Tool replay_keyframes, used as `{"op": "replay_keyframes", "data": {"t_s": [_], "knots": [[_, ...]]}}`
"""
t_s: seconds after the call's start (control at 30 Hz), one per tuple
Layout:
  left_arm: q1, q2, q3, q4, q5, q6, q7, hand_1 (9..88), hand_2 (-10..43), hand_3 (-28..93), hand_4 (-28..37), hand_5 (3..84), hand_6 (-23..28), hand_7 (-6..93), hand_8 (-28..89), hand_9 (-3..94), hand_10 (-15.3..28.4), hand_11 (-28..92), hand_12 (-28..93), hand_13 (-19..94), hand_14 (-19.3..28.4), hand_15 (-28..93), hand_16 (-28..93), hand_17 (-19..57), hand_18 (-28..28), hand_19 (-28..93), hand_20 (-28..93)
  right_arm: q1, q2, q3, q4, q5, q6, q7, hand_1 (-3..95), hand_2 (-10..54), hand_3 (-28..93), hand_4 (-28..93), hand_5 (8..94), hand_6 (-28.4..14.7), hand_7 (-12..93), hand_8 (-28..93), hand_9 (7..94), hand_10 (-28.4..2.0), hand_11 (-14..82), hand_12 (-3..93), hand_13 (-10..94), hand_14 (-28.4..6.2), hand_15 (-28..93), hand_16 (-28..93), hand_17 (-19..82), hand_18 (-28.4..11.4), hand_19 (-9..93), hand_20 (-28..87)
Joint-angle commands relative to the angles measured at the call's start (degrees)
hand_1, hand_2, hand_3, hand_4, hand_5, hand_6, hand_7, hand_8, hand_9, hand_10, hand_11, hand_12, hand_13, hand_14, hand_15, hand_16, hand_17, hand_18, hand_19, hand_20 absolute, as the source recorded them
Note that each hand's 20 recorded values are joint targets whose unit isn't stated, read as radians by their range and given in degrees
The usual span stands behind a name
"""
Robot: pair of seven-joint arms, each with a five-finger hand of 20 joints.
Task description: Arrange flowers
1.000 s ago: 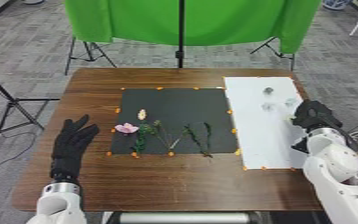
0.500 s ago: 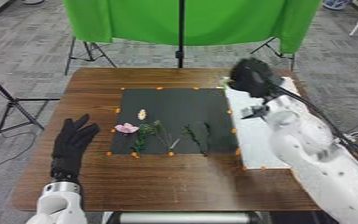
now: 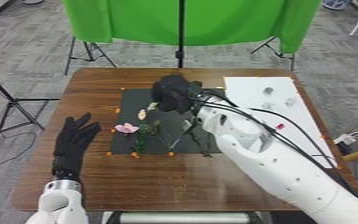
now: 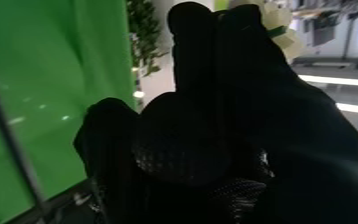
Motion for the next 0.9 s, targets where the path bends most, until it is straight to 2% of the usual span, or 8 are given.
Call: {"op": "replay_keyframes", "data": {"t_s": [0.03,0.23,0.33,0.37,0.5,0.57,0.7,0.9], "knots": [[0.50,0.04,0.47,0.41,-0.11,-0.57,-0.15,19.2,17.2,58,-28.3,44.9,3.8,11.4,-7,49.5,14.0,19,13,39,15.3,16,3,9.1,12.5,15,26,1.19,-5.00,-2.06,4.80,-3.83,0.64,-0.58,63.2,-9.5,55,-16,79.7,0.8,20,10,89.2,-10.3,6.0,38.1,89,-0.7,66,35,67,-9.0,93,62],[0.44,0.15,0.64,0.35,-0.20,-0.79,0.36,19.2,16.8,58,-28.3,45.4,3.7,12.0,-7,50.0,13.8,19,14,39,15.5,16,3,8.9,12.6,15,26,1.57,-7.72,-2.50,7.62,-6.51,-0.95,-0.25,64.0,-9.5,55,-16,79.4,0.1,20,9,88.3,-11.3,5.6,37.4,89,-0.7,66,34,67,-9.0,93,62],[0.11,0.11,0.72,0.47,-0.20,-0.68,0.25,19.6,16.8,58,-28.3,45.7,3.6,12.0,-7,50.5,14.0,19,14,39,15.8,16,3,8.7,12.6,15,25,1.18,-9.08,-1.75,9.40,-7.84,-1.65,-0.62,63.8,-9.5,55,-16,78.8,0.0,20,8,87.4,-11.7,4.7,35.8,88,-0.9,67,34,67,-9.0,93,63],[-0.30,0.12,0.73,0.76,-0.17,-0.72,0.15,19.8,16.9,58,-28.3,45.9,3.7,12.0,-7,50.6,14.1,19,14,39,15.8,16,3,8.7,12.7,15,25,1.27,-9.52,-1.62,10.30,-8.40,-1.56,-0.73,63.7,-9.5,55,-16,78.6,-0.1,20,8,87.3,-11.7,4.5,35.3,88,-0.8,67,34,67,-9.0,93,63],[-0.43,0.11,0.74,0.77,-0.16,-0.70,0.00,19.9,17.1,57,-28.3,46.2,3.5,12.2,-7,51.2,14.1,19,15,39,16.1,16,3,8.5,12.8,15,25,0.84,-9.94,-0.75,10.87,-9.33,-3.91,-0.45,62.5,-9.5,56,-16,76.3,-0.8,19,7,84.6,-12.1,3.9,33.2,87,-1.0,67,33,66,-9.0,93,63],[-0.53,0.14,0.74,0.79,-0.21,-0.60,-0.12,19.7,17.1,57,-28.3,46.3,3.4,12.3,-7,51.7,14.1,19,15,39,16.2,17,3,8.5,12.7,15,25,0.63,-10.25,-0.02,10.73,-10.35,-6.51,-0.39,61.0,-9.5,57,-16,74.3,-1.2,18,7,81.7,-12.6,6.1,30.2,87,-1.1,67,33,66,-9.0,93,63],[-0.37,0.02,0.66,0.68,-0.16,-0.50,-0.13,19.5,16.9,56,-28.3,46.6,3.2,12.7,-6,52.6,14.1,18,16,40,16.6,17,3,8.3,12.9,15,25,0.17,-10.46,0.42,11.38,-11.70,-7.12,-0.11,59.6,-9.5,58,-16,71.8,-1.8,17,6,76.2,-13.3,10.7,24.3,86,-1.2,65,32,64,-9.2,93,61],[-0.16,0.03,0.45,0.59,-0.22,-0.40,-0.05,19.4,16.6,56,-28.3,46.7,3.1,12.5,-7,53.4,14.1,17,17,40,16.6,17,3,8.2,13.0,16,24,-0.07,-10.10,0.85,12.18,-12.70,-7.29,-0.26,58.6,-9.5,58,-17,70.5,-1.0,18,6,74.4,-12.7,11.7,23.2,86,-1.1,65,32,63,-9.6,93,60]]}}
